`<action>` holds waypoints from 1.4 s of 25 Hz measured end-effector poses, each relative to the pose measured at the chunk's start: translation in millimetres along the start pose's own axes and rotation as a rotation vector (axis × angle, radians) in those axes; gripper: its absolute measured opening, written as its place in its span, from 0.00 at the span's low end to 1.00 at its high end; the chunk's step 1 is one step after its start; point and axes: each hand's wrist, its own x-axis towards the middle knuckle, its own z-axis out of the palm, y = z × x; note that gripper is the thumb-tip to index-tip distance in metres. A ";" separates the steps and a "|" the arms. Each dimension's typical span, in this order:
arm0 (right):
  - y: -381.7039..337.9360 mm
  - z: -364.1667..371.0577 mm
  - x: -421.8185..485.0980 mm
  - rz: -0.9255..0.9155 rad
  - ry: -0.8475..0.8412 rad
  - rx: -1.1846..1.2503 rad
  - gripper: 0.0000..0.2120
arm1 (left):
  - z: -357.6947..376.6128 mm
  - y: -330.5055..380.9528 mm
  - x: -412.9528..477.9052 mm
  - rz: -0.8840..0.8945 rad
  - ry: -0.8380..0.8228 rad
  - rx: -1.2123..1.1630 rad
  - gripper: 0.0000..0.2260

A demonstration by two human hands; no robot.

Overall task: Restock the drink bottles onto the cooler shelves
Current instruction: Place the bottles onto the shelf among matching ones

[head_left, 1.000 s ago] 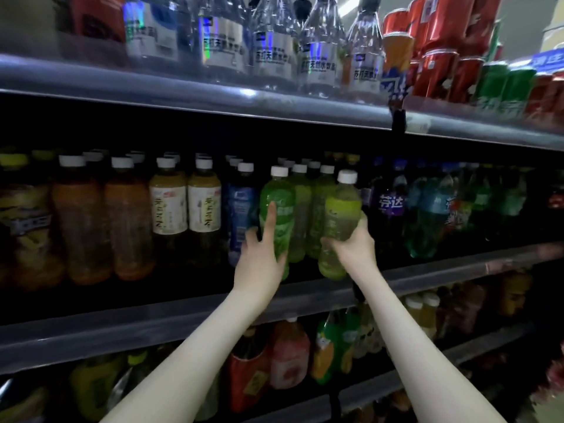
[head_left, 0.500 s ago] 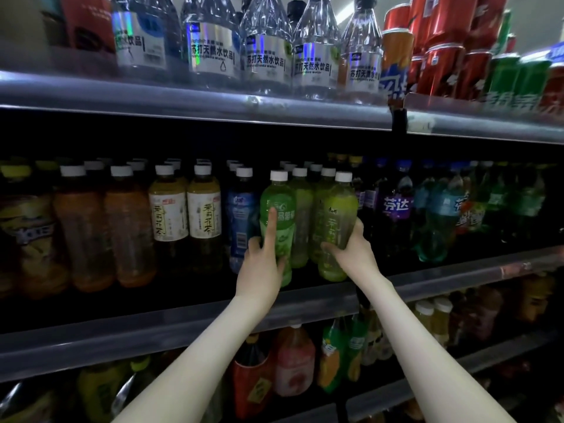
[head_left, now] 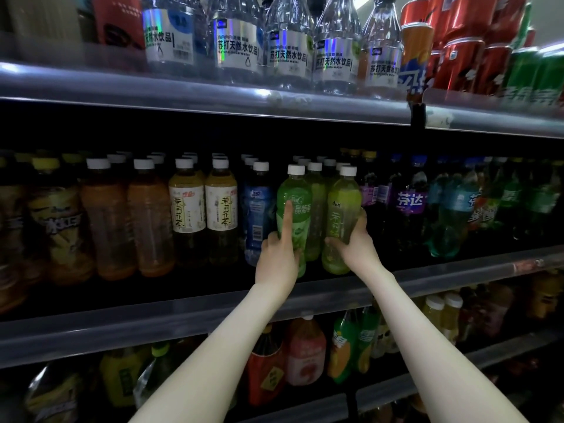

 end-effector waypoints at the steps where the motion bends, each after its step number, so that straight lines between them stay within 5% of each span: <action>1: 1.4 1.4 -0.1 -0.003 0.004 0.005 0.47 | -0.3 0.1 -0.5 -0.013 0.002 -0.011 0.49; 13: 9.6 22.4 -32.0 -0.097 0.165 -0.037 0.43 | -10.5 4.3 5.3 -0.172 -0.042 -0.144 0.46; 19: 17.9 71.1 -129.2 -0.384 0.180 -0.072 0.29 | -30.7 -22.0 -95.6 0.245 0.134 -0.133 0.24; 22: 43.1 119.5 -197.4 -0.382 0.013 -0.113 0.25 | -40.1 -85.3 -191.7 0.250 -0.033 -0.112 0.19; 29: 118.9 274.2 -404.7 0.014 -0.610 -0.307 0.22 | -68.4 -268.5 -447.2 -0.299 -0.384 0.060 0.23; 35: 234.2 403.7 -570.1 0.296 -0.969 -0.518 0.26 | -51.6 -399.9 -660.1 -0.456 -0.553 0.170 0.22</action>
